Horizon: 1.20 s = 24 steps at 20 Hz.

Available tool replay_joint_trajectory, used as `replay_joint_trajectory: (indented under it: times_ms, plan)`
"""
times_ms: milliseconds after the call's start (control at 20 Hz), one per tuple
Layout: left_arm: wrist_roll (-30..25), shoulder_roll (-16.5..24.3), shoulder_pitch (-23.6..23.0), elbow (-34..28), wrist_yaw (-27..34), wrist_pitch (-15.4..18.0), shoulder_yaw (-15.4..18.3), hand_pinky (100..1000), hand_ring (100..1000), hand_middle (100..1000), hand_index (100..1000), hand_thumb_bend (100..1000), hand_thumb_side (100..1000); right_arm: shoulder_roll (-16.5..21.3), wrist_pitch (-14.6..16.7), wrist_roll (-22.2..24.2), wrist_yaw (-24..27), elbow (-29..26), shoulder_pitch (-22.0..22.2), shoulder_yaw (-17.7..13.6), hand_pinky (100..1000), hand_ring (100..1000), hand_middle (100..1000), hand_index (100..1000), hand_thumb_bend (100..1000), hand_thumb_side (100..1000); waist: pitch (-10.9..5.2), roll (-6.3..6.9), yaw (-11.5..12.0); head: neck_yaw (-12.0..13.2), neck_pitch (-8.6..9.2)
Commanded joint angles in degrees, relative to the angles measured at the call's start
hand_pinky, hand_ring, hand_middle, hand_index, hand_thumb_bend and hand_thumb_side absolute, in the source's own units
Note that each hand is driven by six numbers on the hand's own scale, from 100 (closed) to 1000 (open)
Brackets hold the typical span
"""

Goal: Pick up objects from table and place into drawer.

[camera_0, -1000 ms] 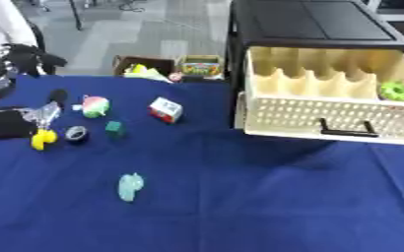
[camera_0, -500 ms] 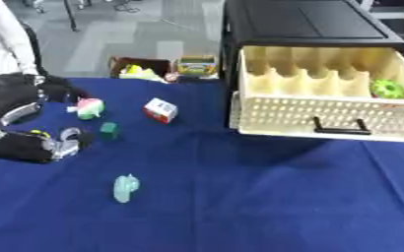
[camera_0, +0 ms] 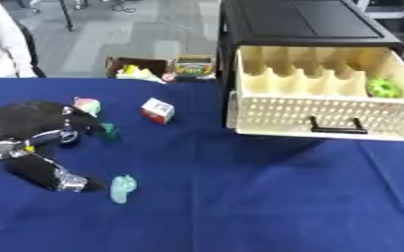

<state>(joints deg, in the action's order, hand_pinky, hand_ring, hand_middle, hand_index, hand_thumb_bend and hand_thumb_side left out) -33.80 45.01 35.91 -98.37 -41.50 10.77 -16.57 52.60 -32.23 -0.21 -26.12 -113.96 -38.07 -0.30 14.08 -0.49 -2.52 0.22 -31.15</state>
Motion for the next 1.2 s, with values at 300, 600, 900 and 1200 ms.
replay_joint_trajectory:
  times_ms: [300, 600, 900, 1200]
  plan:
    - [-6.3, -0.8, 2.8, -0.3, -1.1, -5.5, -0.8, 507, 629, 574, 849, 600, 905, 1.0, -0.1, -0.7, 0.5, -0.6, -0.1, -0.4, 209, 289, 135, 773, 446, 1000, -1.17, -0.04, 0.0, 0.0, -0.27]
    - [-7.6, -1.6, 2.9, 0.2, -3.0, -10.3, -1.7, 388, 539, 507, 878, 566, 895, 0.9, -0.2, -1.1, 0.6, -0.6, 0.3, -0.4, 209, 288, 133, 769, 446, 1000, -1.23, -0.01, 0.0, 0.1, -0.35]
    - [-7.7, -2.8, 3.1, 1.9, -4.9, -12.7, -3.5, 367, 499, 464, 872, 581, 888, 0.7, -0.4, -1.4, 0.7, -0.6, 0.5, -0.4, 208, 288, 133, 767, 447, 1000, -1.1, 0.01, -0.3, 0.4, -1.22]
    - [-7.0, -4.8, 3.3, 2.7, -4.9, -13.3, -4.0, 349, 476, 446, 839, 591, 887, 0.5, -0.7, -1.8, 0.9, -0.6, 1.0, -0.4, 207, 286, 133, 763, 450, 1000, -0.94, 0.01, -0.3, 0.7, -2.12]
